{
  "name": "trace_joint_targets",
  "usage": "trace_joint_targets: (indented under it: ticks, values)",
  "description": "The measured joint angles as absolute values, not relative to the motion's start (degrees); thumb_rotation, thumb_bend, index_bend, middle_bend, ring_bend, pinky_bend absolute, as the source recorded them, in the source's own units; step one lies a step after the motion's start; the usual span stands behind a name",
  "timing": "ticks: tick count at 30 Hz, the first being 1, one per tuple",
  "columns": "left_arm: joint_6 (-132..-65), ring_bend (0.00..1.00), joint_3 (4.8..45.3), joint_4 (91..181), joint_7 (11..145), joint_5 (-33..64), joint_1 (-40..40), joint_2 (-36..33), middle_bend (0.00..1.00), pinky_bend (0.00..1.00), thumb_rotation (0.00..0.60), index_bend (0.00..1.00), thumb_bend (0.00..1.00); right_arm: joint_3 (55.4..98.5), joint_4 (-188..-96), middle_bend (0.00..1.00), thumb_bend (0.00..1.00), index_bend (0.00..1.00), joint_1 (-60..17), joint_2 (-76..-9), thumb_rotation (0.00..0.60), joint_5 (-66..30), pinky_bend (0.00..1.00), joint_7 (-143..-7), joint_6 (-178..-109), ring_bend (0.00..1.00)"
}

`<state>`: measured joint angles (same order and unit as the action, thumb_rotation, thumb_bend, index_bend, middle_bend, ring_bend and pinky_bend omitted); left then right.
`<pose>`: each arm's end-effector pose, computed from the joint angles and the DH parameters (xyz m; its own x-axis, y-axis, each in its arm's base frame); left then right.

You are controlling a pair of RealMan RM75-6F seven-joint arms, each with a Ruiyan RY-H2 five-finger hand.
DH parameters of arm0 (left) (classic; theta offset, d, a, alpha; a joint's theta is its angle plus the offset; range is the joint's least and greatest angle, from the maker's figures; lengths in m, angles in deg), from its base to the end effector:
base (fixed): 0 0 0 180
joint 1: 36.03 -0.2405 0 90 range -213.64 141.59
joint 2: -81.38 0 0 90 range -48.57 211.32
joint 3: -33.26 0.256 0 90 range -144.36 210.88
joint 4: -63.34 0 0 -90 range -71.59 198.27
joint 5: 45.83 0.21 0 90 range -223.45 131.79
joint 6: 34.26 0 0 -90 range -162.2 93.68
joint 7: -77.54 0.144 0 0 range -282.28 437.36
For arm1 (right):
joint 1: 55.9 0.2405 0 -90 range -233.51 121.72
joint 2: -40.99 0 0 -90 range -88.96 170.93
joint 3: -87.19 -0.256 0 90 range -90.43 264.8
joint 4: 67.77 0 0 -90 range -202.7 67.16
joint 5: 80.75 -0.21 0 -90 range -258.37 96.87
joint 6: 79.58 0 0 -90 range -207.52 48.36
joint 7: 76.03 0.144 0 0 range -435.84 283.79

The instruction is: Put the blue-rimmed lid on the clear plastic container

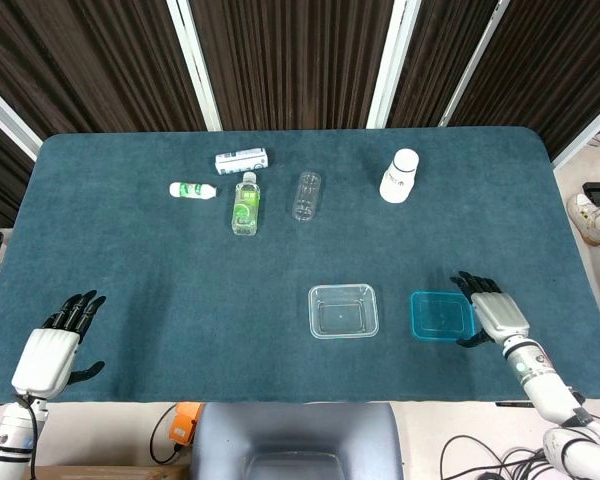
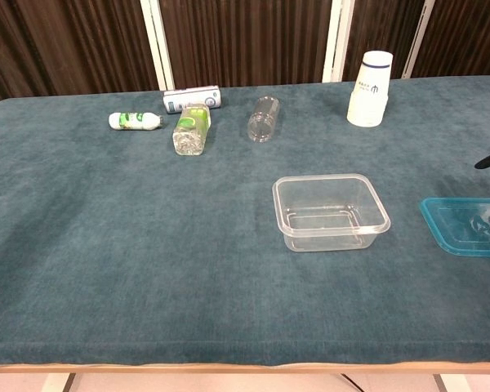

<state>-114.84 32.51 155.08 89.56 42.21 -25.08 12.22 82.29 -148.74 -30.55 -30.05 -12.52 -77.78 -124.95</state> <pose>-0.2862 0.2031 0.1142 0.5281 0.0551 0.8474 0.8423 -0.1612 -0.5144 -0.3268 -0.2882 0.0755 0.3883 -0.4776 0.7881 -0.9027 -0.0250 0.4296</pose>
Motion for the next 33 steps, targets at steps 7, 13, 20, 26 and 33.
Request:
trace_joint_targets:
  ticks: [7, 13, 20, 26, 33]
  values:
    - [-114.7, 0.09, 32.5, 155.1, 89.5, 42.2, -25.0, 12.2, 0.08, 0.33, 0.600, 0.11, 0.42, 82.5, -148.1, 0.00, 0.14, 0.00, -29.1, -30.8, 0.600, -13.9, 0.00, -78.6, -123.1, 0.00]
    - [-114.6, 0.09, 32.6, 155.1, 89.5, 42.2, -25.0, 12.2, 0.08, 0.33, 0.600, 0.11, 0.42, 82.8, -148.1, 0.00, 0.14, 0.00, -27.8, -31.1, 0.600, -14.5, 0.00, -78.3, -121.0, 0.00]
    - [-114.6, 0.09, 32.6, 155.2, 89.3, 42.4, -25.0, 12.4, 0.08, 0.33, 0.600, 0.11, 0.42, 83.1, -147.8, 0.00, 0.14, 0.00, -26.8, -31.7, 0.600, -15.4, 0.00, -78.7, -120.2, 0.00]
    - [-114.5, 0.09, 32.7, 155.2, 89.2, 42.3, -25.0, 12.4, 0.08, 0.33, 0.600, 0.11, 0.42, 83.2, -147.5, 0.00, 0.14, 0.00, -26.2, -32.1, 0.600, -16.1, 0.00, -78.8, -119.8, 0.00]
    - [-114.5, 0.09, 32.7, 155.2, 89.0, 42.5, -25.0, 12.4, 0.08, 0.34, 0.600, 0.11, 0.42, 83.3, -146.9, 0.00, 0.14, 0.00, -25.8, -32.7, 0.600, -16.5, 0.00, -78.9, -119.8, 0.00]
